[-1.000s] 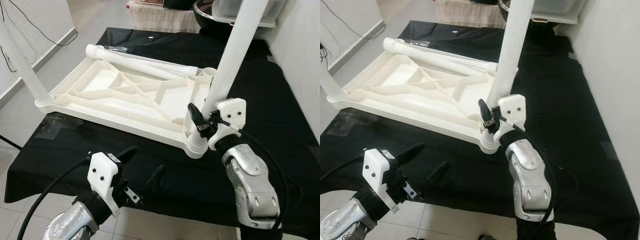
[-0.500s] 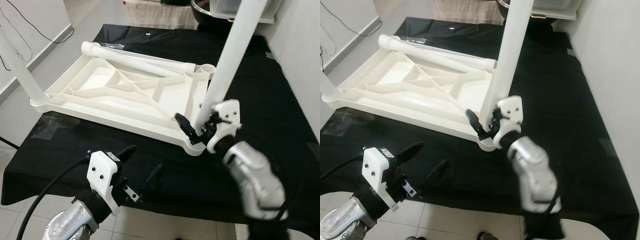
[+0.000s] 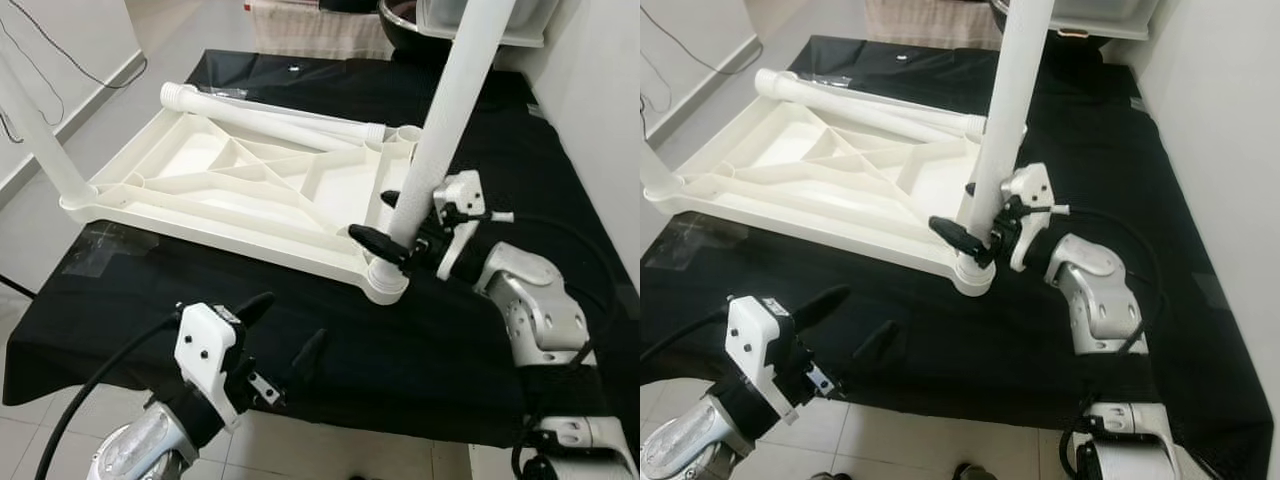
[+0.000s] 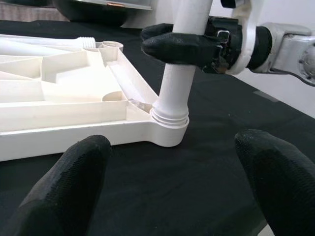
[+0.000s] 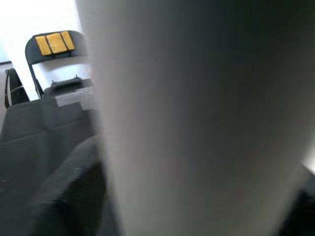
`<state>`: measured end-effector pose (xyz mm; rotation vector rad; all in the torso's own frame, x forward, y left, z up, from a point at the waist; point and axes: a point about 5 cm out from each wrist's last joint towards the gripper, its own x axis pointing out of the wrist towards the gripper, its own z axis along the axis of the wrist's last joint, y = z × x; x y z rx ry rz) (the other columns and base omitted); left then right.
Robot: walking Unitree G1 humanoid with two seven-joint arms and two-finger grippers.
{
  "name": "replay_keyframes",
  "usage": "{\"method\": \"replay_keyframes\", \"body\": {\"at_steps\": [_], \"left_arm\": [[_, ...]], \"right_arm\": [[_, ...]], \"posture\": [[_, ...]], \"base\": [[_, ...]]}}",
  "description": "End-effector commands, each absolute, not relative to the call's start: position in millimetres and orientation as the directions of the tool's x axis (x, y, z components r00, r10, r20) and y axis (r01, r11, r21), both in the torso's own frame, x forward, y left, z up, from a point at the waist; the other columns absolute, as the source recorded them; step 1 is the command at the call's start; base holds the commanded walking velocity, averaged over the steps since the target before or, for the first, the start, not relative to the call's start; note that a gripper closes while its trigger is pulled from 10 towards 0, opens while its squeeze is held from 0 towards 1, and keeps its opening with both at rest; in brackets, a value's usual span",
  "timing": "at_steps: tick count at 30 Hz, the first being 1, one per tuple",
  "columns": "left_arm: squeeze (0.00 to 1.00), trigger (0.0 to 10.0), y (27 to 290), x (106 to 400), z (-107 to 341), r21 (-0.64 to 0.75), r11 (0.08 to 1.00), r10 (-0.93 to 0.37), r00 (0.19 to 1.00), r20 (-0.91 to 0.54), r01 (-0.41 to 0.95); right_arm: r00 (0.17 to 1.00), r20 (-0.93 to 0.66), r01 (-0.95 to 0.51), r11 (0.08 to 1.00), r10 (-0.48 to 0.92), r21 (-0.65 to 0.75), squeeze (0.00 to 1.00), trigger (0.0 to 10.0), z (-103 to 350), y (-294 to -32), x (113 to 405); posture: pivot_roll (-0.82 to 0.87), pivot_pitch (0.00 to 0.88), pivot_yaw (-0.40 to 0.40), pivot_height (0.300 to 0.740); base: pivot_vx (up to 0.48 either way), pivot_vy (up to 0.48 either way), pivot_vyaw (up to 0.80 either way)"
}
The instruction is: Building children table
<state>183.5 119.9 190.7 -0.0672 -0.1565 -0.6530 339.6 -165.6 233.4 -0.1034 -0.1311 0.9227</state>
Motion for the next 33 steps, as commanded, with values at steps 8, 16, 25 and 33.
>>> {"method": "replay_keyframes", "body": {"at_steps": [8, 16, 25, 33], "left_arm": [[0.00, 10.0, 119, 180, 192, -0.015, 0.785, -0.609, 0.777, 0.163, 0.619], [0.00, 10.0, 119, 180, 191, -0.018, 0.786, -0.608, 0.777, 0.162, 0.618], [0.00, 10.0, 120, 181, 191, -0.025, 0.783, -0.609, 0.775, 0.168, 0.621], [0.00, 10.0, 119, 182, 191, -0.029, 0.783, -0.608, 0.775, 0.173, 0.621]], "right_arm": [[0.501, 0.031, -0.854, 0.500, 0.865, -0.146, 0.00, 0.0, 233, -182, 348], [0.540, 0.051, -0.836, 0.542, 0.840, -0.085, 0.00, 0.0, 218, -189, 330], [0.977, -0.112, -0.196, 0.974, 0.183, -0.118, 0.00, 0.0, 148, -146, 287], [0.972, -0.057, -0.235, 0.963, 0.229, -0.131, 0.00, 0.0, 165, -135, 307]], "posture": [[0.15, 0.234, -0.063, 0.740], [0.13, 0.211, -0.074, 0.740], [0.13, 0.194, -0.072, 0.740], [0.13, 0.202, -0.080, 0.740]], "base": [[0.000, 0.000, 0.00], [0.000, 0.000, 0.00], [0.000, 0.000, 0.00], [0.000, 0.000, 0.00]]}}
